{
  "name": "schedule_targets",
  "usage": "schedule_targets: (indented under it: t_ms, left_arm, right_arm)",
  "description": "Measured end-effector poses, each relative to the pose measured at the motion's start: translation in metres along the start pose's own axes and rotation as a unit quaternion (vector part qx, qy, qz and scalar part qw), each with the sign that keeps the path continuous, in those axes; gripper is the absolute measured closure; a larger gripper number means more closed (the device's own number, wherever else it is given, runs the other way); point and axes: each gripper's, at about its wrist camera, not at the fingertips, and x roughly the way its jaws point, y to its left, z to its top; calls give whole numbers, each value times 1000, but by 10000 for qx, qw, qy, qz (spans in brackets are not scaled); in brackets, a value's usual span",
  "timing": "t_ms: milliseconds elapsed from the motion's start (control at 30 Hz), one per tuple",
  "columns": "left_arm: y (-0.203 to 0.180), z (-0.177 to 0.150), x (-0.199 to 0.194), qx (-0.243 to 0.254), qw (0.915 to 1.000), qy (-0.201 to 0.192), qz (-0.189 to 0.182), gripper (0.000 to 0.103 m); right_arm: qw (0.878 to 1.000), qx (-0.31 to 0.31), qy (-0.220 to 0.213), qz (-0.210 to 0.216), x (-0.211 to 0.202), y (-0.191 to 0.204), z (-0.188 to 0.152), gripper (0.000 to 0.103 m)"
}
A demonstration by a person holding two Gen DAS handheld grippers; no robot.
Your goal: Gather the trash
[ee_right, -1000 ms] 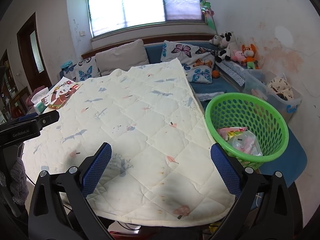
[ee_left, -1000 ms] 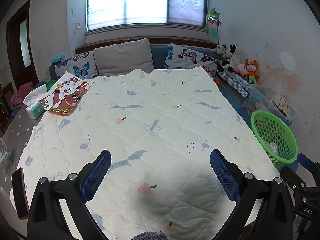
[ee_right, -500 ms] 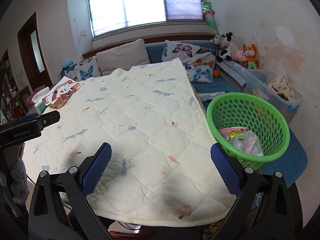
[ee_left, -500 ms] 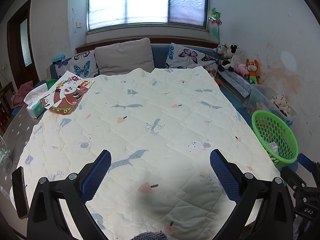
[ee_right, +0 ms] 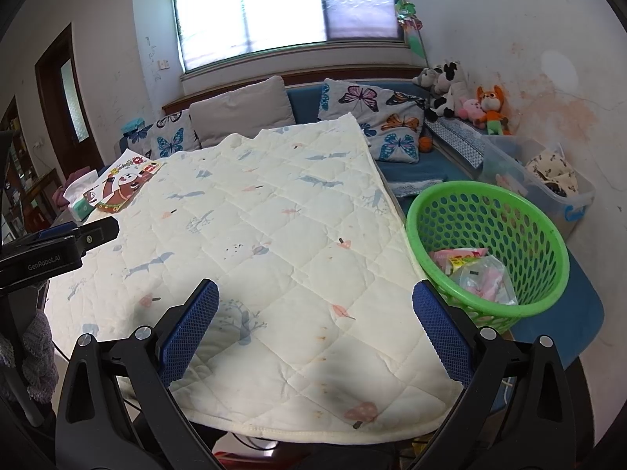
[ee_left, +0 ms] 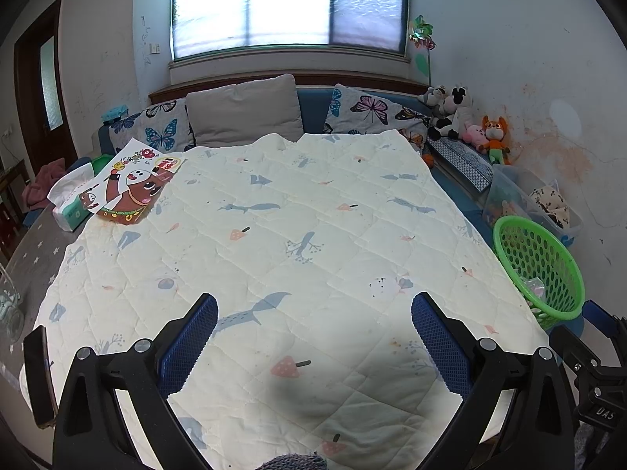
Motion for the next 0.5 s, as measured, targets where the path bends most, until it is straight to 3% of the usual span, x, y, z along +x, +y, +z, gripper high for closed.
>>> schedule_targets:
  t_ms: [500]
  left_arm:
    - [1,0,0,-6,10000,-1,0,7]
  right_arm:
    - [10000,-38,3,39,0,2,0,4]
